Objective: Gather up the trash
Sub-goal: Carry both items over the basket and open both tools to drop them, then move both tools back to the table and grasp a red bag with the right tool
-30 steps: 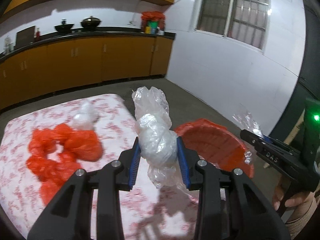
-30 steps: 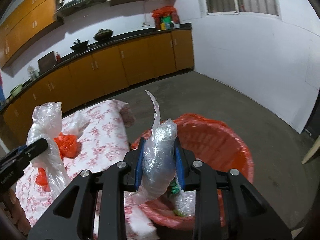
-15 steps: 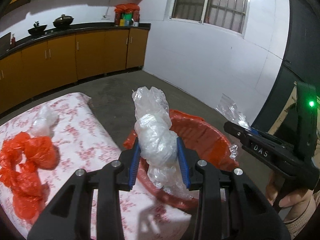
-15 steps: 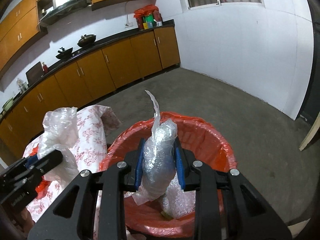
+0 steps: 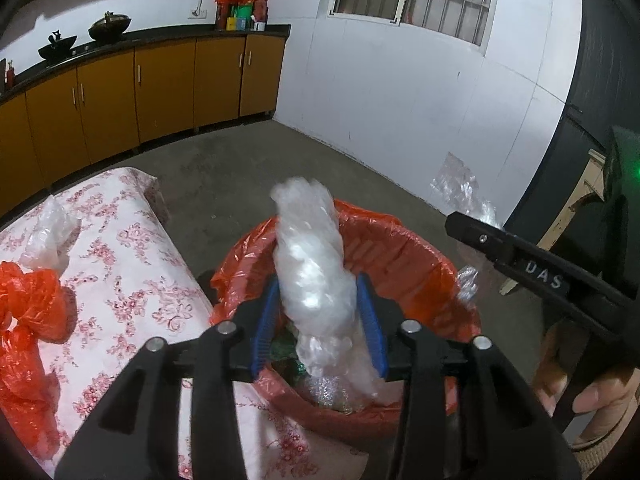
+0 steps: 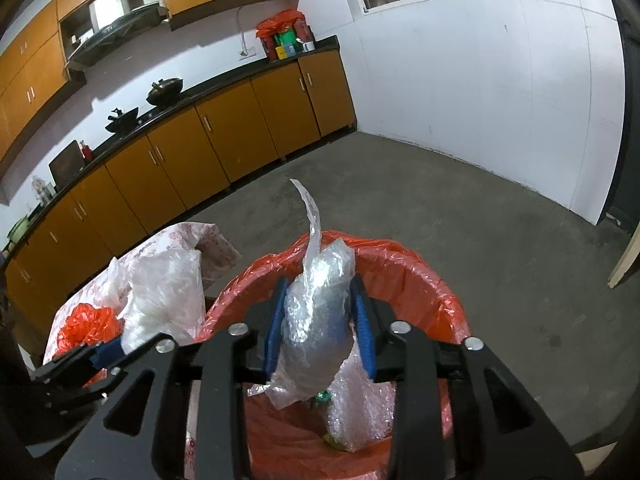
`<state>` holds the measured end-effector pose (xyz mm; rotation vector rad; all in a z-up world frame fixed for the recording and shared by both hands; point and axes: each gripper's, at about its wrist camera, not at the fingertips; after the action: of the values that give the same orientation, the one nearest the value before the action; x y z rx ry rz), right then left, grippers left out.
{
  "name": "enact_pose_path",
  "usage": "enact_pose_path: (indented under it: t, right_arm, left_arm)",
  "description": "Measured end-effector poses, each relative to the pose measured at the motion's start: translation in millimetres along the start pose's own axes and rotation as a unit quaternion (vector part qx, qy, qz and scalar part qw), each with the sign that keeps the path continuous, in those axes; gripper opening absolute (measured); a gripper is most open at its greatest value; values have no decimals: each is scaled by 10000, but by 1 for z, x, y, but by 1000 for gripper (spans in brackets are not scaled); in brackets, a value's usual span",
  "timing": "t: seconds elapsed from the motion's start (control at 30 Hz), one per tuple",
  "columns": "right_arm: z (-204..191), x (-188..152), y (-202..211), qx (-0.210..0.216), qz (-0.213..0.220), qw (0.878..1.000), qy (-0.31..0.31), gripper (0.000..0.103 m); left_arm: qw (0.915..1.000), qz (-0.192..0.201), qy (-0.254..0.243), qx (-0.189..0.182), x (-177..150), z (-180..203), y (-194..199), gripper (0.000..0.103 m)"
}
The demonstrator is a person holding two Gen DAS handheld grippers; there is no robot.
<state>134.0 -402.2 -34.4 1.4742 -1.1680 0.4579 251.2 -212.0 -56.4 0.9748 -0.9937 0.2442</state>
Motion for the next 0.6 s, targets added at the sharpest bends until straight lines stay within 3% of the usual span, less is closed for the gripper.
enact_pose_path:
  t: [0.1,0.27,0.4,0.6]
  right_arm:
    - [3,-1,1,-12,19,10000,-45,51]
    - [5,-2,1,-81,-1,10000,-49,54]
    - [2,-3,2,-128,10,9999,43,55]
    - [-13,-6,0,-53,-29,9997,217,55]
  left_arm:
    - [10000,-49,30,43,-2,-3,-5,50]
    - [9997,-54,118,228,-7,-14,-3,55]
    - [9978,158,144,627,-11,-28,11,66]
    - [9922,443,207,1151,-15,-49,43,73]
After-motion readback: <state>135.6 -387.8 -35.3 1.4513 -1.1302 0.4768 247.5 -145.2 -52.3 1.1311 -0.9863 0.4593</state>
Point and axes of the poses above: each gripper's, at about its wrist camera, not at the fingertips, and y roughly against the way its jaws point, z to its right, x to its top, and after that the axes turned 5 degrees about z, right-handed
